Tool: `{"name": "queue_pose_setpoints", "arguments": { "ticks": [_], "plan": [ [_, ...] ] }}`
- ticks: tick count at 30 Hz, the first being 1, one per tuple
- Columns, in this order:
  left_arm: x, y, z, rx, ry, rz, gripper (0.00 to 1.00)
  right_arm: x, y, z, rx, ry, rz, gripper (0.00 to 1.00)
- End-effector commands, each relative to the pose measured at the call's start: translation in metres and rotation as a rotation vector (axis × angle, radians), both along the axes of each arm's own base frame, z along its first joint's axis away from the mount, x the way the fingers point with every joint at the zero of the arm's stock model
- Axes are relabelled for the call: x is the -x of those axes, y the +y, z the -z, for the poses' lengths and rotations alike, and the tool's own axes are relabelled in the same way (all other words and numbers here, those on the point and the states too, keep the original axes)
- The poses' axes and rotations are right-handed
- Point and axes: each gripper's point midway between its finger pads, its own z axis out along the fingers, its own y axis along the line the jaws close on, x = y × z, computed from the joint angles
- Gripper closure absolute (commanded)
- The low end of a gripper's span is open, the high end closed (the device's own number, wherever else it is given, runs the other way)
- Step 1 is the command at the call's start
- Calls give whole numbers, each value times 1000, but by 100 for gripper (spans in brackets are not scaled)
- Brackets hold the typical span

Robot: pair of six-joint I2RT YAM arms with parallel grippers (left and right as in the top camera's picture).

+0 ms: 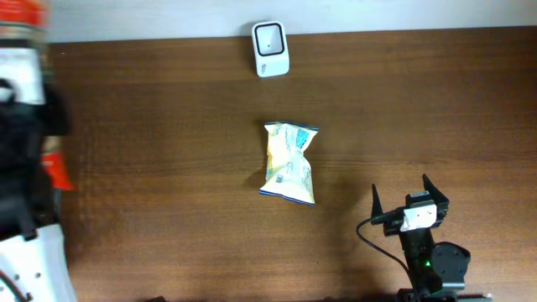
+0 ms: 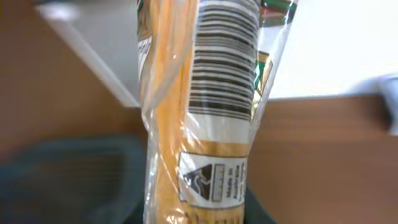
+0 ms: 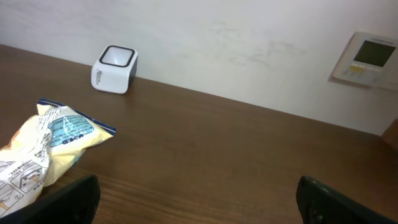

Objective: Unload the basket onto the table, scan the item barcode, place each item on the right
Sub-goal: 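Take the orange-tan biscuit pack from basket, lay it beside the bag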

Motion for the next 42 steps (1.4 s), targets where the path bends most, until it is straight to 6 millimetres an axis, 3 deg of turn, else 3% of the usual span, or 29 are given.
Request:
{"name": "queue_pose_setpoints", "arguments": {
  "ticks": [1, 3, 5, 6, 8, 10, 13, 15, 17, 20, 21, 22, 23, 26, 28, 29, 31, 33, 34, 36, 38, 42],
  "plan": [
    [-7, -100, 39, 329, 130, 189, 100, 0, -3, 3, -7, 3, 16, 1],
    [-8, -158, 95, 427, 370, 344, 100, 0, -3, 3, -7, 3, 16, 1],
    [-10, -192, 129, 493, 505, 411, 100, 0, -3, 3, -7, 3, 16, 1],
    [-12, -212, 159, 543, 610, 406, 100, 0, -3, 3, -7, 3, 16, 1],
    [-14, -232, 215, 593, 783, 325, 100, 0, -3, 3, -7, 3, 17, 1],
    [-14, -228, 252, 636, 859, 91, 100, 0, -3, 3, -7, 3, 17, 1],
    [0, -243, 310, 562, 948, -133, 100, 0, -3, 3, -7, 3, 16, 1],
    [1, -251, 326, 512, 944, -197, 100, 0, -3, 3, -7, 3, 17, 1],
    [-4, -276, 344, 487, 942, -151, 100, 0, -3, 3, -7, 3, 16, 1],
    [-3, -279, 357, 459, 962, -154, 100, 0, -3, 3, -7, 3, 16, 1],
    [-3, -279, 359, 447, 971, -143, 73, 0, -3, 3, -7, 3, 16, 1],
    [-3, -279, 359, 435, 975, -126, 32, 0, -3, 3, -7, 3, 16, 1],
    [-3, -279, 359, 427, 977, -113, 1, 0, -3, 3, -7, 3, 16, 1],
    [-15, -282, 345, 356, 968, 18, 1, 0, -3, 3, -7, 3, 17, 1],
    [-32, -278, 305, 368, 901, 48, 1, 0, -3, 3, -7, 3, 17, 1],
    [-47, -264, 262, 383, 819, 62, 1, 0, -3, 3, -7, 3, 16, 1],
    [-56, -205, 180, 375, 647, -55, 1, 0, -3, 3, -7, 3, 17, 1],
    [-36, -116, 108, 371, 475, -245, 1, 0, -3, 3, -7, 3, 16, 1],
    [-21, -75, 89, 388, 410, -343, 1, 0, -3, 3, -7, 3, 17, 1],
    [20, 6, 69, 425, 327, -558, 1, 0, -3, 3, -7, 3, 16, 1],
    [57, 69, 70, 457, 314, -732, 1, 0, -3, 3, -7, 3, 16, 1],
    [97, 144, 100, 571, 262, -936, 0, 0, -3, 3, -7, 3, 16, 1]
  ]
}}
